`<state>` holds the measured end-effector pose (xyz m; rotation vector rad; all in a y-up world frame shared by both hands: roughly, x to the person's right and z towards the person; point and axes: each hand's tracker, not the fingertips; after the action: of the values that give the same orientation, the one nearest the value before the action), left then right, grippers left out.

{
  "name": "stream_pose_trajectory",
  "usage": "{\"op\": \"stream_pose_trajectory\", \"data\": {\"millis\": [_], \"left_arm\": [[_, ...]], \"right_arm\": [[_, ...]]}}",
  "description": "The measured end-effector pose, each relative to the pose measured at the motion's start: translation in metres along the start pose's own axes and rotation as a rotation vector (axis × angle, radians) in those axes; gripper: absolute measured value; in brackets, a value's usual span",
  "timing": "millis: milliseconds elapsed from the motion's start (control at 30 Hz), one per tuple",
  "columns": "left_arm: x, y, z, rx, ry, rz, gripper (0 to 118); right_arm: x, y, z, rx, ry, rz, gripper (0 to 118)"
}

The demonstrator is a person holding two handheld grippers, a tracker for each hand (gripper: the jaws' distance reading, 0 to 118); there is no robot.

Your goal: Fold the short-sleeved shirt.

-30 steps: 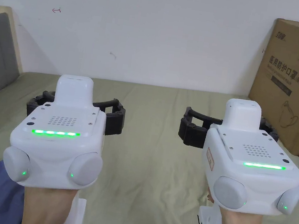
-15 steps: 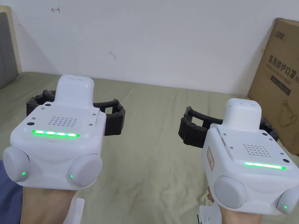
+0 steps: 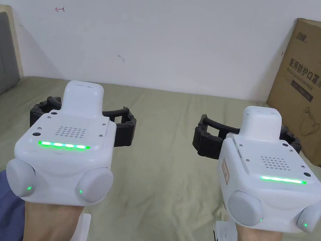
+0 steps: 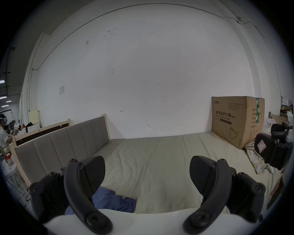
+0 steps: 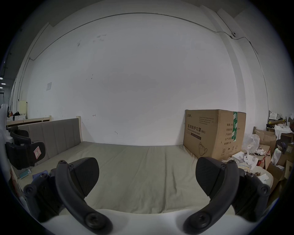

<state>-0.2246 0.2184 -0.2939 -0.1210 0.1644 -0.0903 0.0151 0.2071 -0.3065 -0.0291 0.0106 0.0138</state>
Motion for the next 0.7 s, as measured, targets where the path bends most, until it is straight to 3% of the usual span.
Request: {"op": "stream_pose_trajectory", "data": {"millis": [133,167,200,233,267,300,400,700], "left_arm": [[-0.0011,-0.0005,0.0018,0.012,-0.011,0.004,106],[-0.0014,-0.0005,0.0035,0.016,-0.023,0.006,94],[-0.0013,-0.0003,0.0056,0.025,-0.036,0.005,76],[0.0001,0.0001,0.0066,0.029,-0.027,0.002,54],[0.002,0.0005,0.0061,0.029,-0.015,-0.011,26],[0.0035,0.0005,0.0047,0.025,-0.011,-0.026,14],[0.0027,-0.0007,0.0035,0.017,-0.047,-0.018,0],[0.0056,-0.0009,0.0032,0.016,-0.079,-0.02,0]], "right_arm": [[0.0022,-0.0013,-0.0002,-0.008,0.004,-0.016,118],[0.002,-0.002,0.0024,-0.002,-0.008,-0.016,114],[0.0015,-0.0026,0.0048,0.01,-0.015,-0.006,103],[0.0,-0.0028,0.0068,0.029,-0.031,0.016,77],[-0.0018,-0.0027,0.0068,0.032,-0.049,0.036,26],[-0.003,-0.0037,0.0038,0.023,-0.05,0.04,7],[0.0029,-0.0021,0.0051,0.026,-0.012,-0.022,4],[0.0028,-0.0014,0.0024,0.007,-0.034,-0.017,0]]}}
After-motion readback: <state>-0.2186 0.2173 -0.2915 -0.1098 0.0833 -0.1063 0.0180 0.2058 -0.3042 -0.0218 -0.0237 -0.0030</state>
